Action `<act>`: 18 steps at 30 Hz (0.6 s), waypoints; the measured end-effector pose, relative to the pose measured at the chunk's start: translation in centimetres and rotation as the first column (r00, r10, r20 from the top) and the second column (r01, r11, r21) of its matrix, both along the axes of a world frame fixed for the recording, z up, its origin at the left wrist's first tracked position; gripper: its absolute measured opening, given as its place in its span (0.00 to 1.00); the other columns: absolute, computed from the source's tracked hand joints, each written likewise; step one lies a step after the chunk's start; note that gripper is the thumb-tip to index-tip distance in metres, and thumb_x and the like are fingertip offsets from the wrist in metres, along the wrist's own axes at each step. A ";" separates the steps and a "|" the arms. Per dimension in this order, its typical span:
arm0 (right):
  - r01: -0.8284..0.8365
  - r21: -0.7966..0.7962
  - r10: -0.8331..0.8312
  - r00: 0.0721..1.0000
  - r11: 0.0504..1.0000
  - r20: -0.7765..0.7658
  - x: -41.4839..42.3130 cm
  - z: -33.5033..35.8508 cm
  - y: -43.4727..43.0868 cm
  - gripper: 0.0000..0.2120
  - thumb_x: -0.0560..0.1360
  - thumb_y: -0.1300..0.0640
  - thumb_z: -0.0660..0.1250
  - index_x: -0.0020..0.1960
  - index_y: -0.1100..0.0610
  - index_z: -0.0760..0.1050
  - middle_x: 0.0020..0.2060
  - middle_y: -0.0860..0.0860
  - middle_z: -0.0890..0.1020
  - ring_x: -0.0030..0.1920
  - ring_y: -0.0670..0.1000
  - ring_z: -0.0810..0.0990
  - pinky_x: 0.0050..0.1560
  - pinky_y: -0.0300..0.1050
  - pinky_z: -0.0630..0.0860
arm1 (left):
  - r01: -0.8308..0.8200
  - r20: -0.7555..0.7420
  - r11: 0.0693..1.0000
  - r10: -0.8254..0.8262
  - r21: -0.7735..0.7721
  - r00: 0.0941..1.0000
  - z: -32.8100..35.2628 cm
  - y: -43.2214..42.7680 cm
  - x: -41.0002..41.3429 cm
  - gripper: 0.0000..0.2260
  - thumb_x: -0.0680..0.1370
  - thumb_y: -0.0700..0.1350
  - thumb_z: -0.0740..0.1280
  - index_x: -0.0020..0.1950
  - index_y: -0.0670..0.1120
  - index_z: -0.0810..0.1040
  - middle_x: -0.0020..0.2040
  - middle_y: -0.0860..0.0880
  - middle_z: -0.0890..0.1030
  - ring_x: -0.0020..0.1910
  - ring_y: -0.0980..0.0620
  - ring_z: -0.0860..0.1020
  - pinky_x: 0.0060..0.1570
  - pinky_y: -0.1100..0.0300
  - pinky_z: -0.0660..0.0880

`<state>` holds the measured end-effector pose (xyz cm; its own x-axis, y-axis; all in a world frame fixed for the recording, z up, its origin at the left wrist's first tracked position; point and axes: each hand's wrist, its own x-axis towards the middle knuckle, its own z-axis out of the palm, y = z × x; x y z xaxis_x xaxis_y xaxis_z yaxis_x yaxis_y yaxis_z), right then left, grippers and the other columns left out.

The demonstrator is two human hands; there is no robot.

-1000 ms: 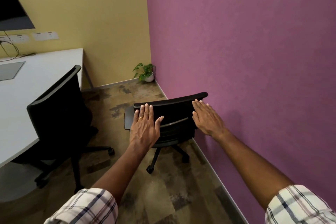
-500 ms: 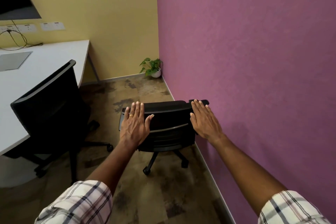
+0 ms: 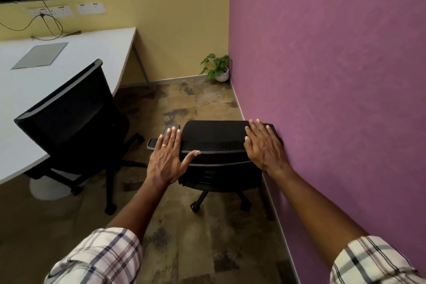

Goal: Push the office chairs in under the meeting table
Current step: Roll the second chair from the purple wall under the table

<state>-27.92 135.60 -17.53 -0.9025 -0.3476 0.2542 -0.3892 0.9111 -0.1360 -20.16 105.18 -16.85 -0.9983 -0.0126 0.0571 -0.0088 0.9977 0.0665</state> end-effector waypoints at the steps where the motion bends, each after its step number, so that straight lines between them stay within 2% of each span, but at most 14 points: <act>1: -0.010 -0.010 0.010 1.000 1.000 0.006 -1.1 -0.3 -0.3 0.26 0.82 0.49 0.50 0.73 0.59 0.73 0.75 0.56 0.71 0.78 0.55 0.65 0.79 0.56 0.58 | 0.004 0.010 1.000 -0.004 0.004 1.000 -0.2 -0.6 -1.1 0.46 0.78 0.76 0.36 0.84 0.43 0.44 0.85 0.45 0.46 0.83 0.51 0.41 0.83 0.50 0.41; 5: -0.038 -0.061 0.039 0.999 0.997 0.019 -2.9 -1.8 -0.8 0.25 0.80 0.49 0.52 0.62 0.58 0.83 0.63 0.54 0.83 0.68 0.54 0.78 0.74 0.54 0.67 | 0.044 0.064 0.998 -0.042 -0.038 0.997 -0.9 -3.3 -4.0 0.53 0.73 0.82 0.40 0.85 0.43 0.46 0.85 0.45 0.47 0.83 0.53 0.42 0.82 0.51 0.42; 8: -0.064 -0.078 0.063 0.998 0.995 -0.017 -3.7 -2.3 -0.2 0.22 0.80 0.50 0.54 0.51 0.56 0.85 0.51 0.53 0.87 0.55 0.53 0.85 0.68 0.51 0.73 | 0.095 0.074 0.992 -0.088 -0.087 0.993 -1.3 -4.5 -5.7 0.58 0.70 0.85 0.44 0.84 0.42 0.48 0.84 0.45 0.48 0.84 0.51 0.43 0.83 0.49 0.43; 11: -0.078 -0.077 0.077 0.997 0.994 -0.014 -5.3 -1.9 0.1 0.20 0.79 0.49 0.54 0.42 0.54 0.83 0.40 0.50 0.86 0.40 0.50 0.83 0.60 0.49 0.77 | 0.219 0.094 0.974 -0.214 -0.052 0.972 -1.8 -5.2 -7.4 0.55 0.71 0.84 0.48 0.85 0.45 0.48 0.85 0.48 0.49 0.83 0.55 0.43 0.83 0.51 0.42; 13: -0.077 -0.057 0.075 0.996 0.995 -0.040 -6.1 -1.6 0.3 0.19 0.79 0.49 0.55 0.39 0.53 0.81 0.36 0.48 0.85 0.35 0.49 0.80 0.49 0.46 0.79 | 0.263 0.091 0.965 -0.260 -0.024 0.961 -2.2 -5.5 -8.2 0.53 0.73 0.83 0.50 0.85 0.47 0.48 0.85 0.49 0.50 0.83 0.58 0.43 0.83 0.53 0.43; 15: -0.070 -0.038 0.067 0.996 0.997 -0.060 -7.6 -1.4 0.7 0.19 0.79 0.49 0.55 0.39 0.53 0.82 0.35 0.48 0.84 0.34 0.49 0.80 0.42 0.43 0.77 | 0.280 0.079 0.960 -0.279 -0.002 0.957 -2.3 -5.3 -9.5 0.52 0.73 0.82 0.52 0.85 0.48 0.47 0.85 0.50 0.49 0.83 0.60 0.42 0.83 0.53 0.43; 18: -0.047 -0.024 0.045 0.996 0.999 -0.081 -10.4 -1.7 0.8 0.19 0.78 0.48 0.56 0.39 0.53 0.81 0.35 0.48 0.84 0.35 0.49 0.80 0.38 0.43 0.77 | 0.270 0.078 0.962 -0.272 0.037 0.959 -2.7 -5.4 -12.1 0.52 0.73 0.82 0.53 0.85 0.49 0.47 0.85 0.51 0.50 0.83 0.59 0.45 0.83 0.54 0.44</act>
<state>-38.27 136.43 -19.19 -0.8619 -0.3806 0.3350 -0.4413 0.8885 -0.1258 -32.23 99.78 -19.55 -0.9657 0.2587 -0.0213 0.2553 0.9614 0.1024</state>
